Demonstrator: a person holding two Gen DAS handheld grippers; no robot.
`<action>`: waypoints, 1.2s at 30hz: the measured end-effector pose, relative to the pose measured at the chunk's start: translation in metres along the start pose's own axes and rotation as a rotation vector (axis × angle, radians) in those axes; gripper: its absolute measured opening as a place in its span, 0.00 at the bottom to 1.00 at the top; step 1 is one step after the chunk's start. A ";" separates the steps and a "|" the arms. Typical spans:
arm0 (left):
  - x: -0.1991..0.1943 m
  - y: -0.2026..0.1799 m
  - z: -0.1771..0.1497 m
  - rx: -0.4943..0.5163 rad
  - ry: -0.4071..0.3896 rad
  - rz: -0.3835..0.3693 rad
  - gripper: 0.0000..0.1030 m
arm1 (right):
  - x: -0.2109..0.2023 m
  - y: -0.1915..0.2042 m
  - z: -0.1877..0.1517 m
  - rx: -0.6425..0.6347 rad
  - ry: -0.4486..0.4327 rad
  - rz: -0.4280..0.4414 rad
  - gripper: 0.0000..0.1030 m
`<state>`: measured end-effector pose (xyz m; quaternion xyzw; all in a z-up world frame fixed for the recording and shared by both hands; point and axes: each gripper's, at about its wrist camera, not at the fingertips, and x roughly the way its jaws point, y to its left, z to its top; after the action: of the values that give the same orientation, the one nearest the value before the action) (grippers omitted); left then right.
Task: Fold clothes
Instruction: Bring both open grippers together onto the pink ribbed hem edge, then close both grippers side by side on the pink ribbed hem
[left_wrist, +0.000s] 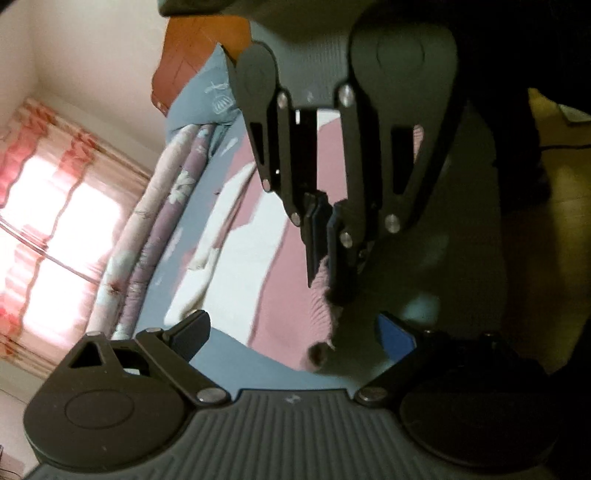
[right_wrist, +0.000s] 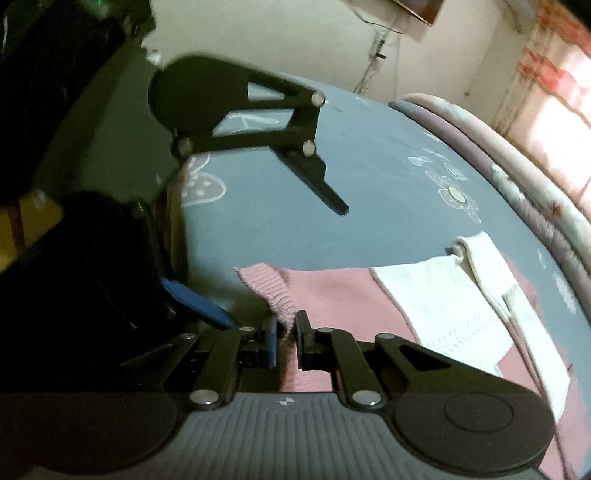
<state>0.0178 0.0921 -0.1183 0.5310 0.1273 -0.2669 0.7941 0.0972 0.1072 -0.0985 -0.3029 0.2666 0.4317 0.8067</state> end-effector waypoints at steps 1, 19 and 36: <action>0.004 0.000 0.001 0.004 0.000 0.021 0.93 | -0.001 -0.001 -0.001 0.011 -0.001 -0.002 0.12; 0.007 0.032 -0.002 -0.185 -0.012 0.015 0.93 | 0.001 0.009 -0.035 -0.005 0.052 -0.141 0.07; 0.040 -0.019 0.047 0.098 0.055 -0.010 0.14 | -0.007 -0.006 -0.025 0.036 0.013 -0.164 0.07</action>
<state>0.0366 0.0317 -0.1333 0.5756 0.1385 -0.2620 0.7621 0.0952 0.0830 -0.1088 -0.3119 0.2538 0.3576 0.8429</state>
